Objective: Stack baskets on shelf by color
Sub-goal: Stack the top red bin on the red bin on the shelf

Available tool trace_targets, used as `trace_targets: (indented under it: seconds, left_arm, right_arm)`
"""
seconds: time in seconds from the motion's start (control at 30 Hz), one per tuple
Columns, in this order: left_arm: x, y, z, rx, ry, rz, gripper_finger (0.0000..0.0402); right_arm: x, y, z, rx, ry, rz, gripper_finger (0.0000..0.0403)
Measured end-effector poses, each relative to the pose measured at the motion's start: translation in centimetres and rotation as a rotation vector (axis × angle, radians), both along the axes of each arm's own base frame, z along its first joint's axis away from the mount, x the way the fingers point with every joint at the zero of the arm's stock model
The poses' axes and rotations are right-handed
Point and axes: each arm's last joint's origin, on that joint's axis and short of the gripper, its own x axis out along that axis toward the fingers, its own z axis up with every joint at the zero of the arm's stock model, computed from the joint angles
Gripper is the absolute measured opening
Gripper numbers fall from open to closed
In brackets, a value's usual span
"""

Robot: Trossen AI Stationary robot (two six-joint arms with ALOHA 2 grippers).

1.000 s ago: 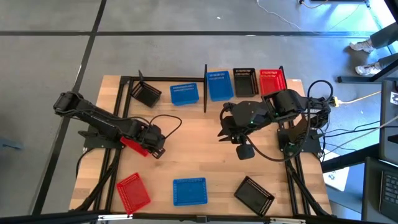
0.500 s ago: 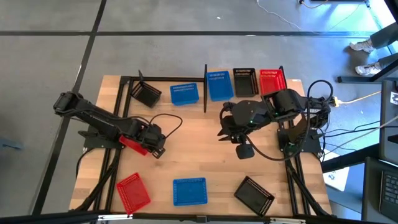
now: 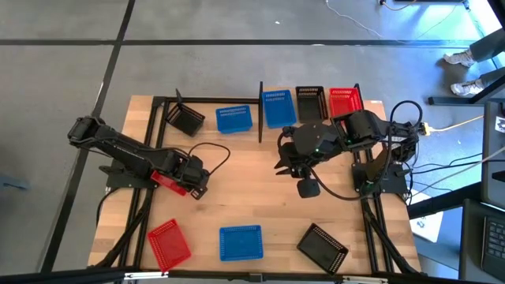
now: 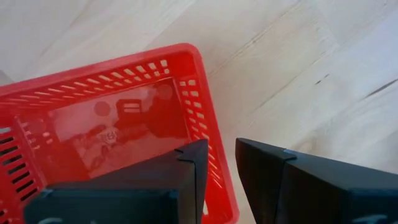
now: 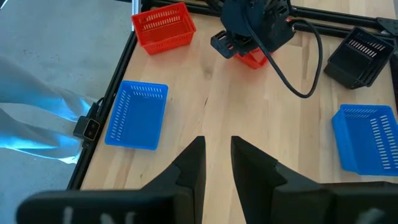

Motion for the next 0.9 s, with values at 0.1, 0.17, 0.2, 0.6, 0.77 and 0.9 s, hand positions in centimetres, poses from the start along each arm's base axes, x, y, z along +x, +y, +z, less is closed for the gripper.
trace_targets:
  seconds: [0.1,0.17,0.2,0.6,0.77,0.9]
  left_arm:
    - [0.0,0.0,0.0,-0.002,-0.001,0.008,0.0074]
    - [-0.1,0.0,-0.3,-0.002,0.0,0.01,0.0074]
    - [-0.2,0.0,-0.6,-0.004,0.008,0.014,0.0074]
    - [-1.0,0.1,-2.1,-0.045,0.052,0.025,0.0074]
    - [-0.3,-0.1,-1.2,-0.047,0.014,0.007,0.0074]
    - [-0.3,-0.1,-0.8,-0.036,0.016,-0.032,0.0074]
  right_arm:
    - [0.0,0.0,0.0,0.0,0.001,0.0,0.0074]
    - [0.0,0.0,0.0,0.0,0.001,0.0,0.0074]
    - [0.0,0.0,0.0,0.0,0.001,0.0,0.0074]
    - [0.0,0.0,0.0,-0.001,0.001,0.001,0.0074]
    - [0.0,0.0,0.0,-0.001,0.001,0.001,0.0074]
    - [0.0,0.0,0.0,-0.002,0.001,0.002,0.0074]
